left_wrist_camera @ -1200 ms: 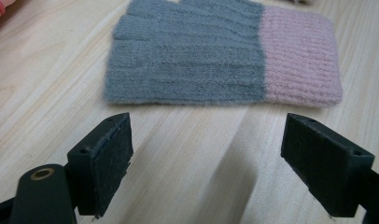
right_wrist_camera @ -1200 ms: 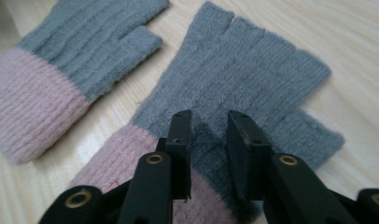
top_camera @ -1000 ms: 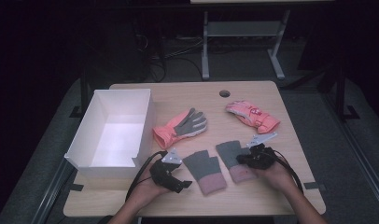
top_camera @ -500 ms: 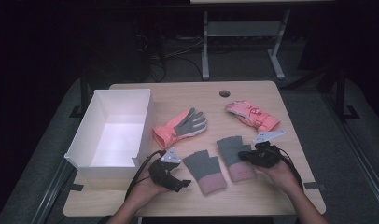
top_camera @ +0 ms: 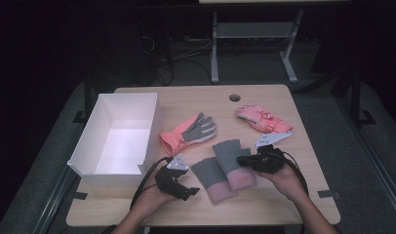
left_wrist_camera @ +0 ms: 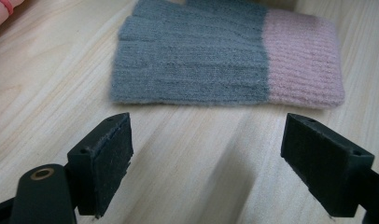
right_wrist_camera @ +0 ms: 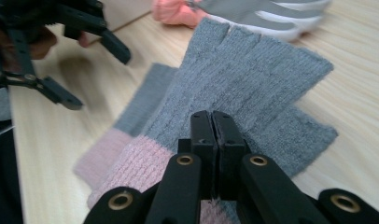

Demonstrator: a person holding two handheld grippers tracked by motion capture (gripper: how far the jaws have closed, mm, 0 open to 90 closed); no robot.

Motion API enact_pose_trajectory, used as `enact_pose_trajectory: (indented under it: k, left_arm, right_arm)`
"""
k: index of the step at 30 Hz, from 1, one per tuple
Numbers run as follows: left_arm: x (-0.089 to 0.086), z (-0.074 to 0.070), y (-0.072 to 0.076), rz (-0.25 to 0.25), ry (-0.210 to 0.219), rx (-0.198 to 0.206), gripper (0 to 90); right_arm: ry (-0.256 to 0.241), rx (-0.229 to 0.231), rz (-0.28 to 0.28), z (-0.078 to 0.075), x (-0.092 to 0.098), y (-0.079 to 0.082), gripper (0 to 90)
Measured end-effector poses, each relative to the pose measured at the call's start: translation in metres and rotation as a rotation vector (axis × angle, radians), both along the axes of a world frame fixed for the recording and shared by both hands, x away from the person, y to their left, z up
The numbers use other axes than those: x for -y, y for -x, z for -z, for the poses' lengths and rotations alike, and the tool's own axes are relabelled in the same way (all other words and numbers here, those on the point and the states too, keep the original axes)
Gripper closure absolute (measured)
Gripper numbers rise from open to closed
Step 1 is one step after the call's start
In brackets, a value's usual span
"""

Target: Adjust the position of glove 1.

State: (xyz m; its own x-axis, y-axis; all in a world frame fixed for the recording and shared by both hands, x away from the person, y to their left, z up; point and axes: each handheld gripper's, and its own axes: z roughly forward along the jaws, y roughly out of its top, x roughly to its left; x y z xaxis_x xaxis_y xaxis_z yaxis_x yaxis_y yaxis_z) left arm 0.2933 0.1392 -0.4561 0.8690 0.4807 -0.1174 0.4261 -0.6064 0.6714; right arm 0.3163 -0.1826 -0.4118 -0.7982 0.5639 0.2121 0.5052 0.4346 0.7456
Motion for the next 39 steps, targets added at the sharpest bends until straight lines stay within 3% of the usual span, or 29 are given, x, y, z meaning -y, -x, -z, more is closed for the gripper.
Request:
enact_pose_trajectory:
  k: [6, 11, 16, 29, 33, 36, 38, 39]
  left_arm:
    - [0.0, 0.0, 0.0, 0.0, 0.005, 0.005, 16.2]
    - [-0.002, -0.001, 0.0, 0.001, -0.001, 0.006, 16.1]
    - [-0.003, -0.002, 0.0, 0.004, -0.002, 0.004, 16.1]
    - [-0.001, -0.002, 0.001, 0.007, -0.007, 0.001, 16.2]
    - [0.0, -0.001, 0.001, 0.0, 0.0, 0.003, 16.2]
    - [0.0, -0.001, 0.001, 0.001, -0.002, 0.004, 16.2]
    - [-0.001, -0.002, 0.001, 0.014, -0.011, 0.014, 17.2]
    - [-0.001, -0.003, 0.002, 0.012, -0.003, 0.017, 19.6]
  right_arm:
    - [-0.018, -0.022, -0.047, -0.002, -0.024, 0.005, 88.8]
    - [0.001, -0.037, -0.083, 0.001, -0.048, 0.007, 88.7]
    - [0.012, -0.046, -0.081, 0.005, -0.056, 0.007, 88.7]
    - [0.063, -0.061, -0.078, 0.024, -0.065, 0.004, 88.6]
    - [0.111, -0.066, -0.085, 0.034, -0.07, 0.002, 88.2]
    - [0.117, -0.079, -0.091, 0.038, -0.071, 0.001, 86.3]
    - [0.111, -0.06, -0.086, 0.036, -0.069, 0.001, 80.2]
    - [0.087, -0.055, -0.083, 0.033, -0.067, 0.002, 78.6]
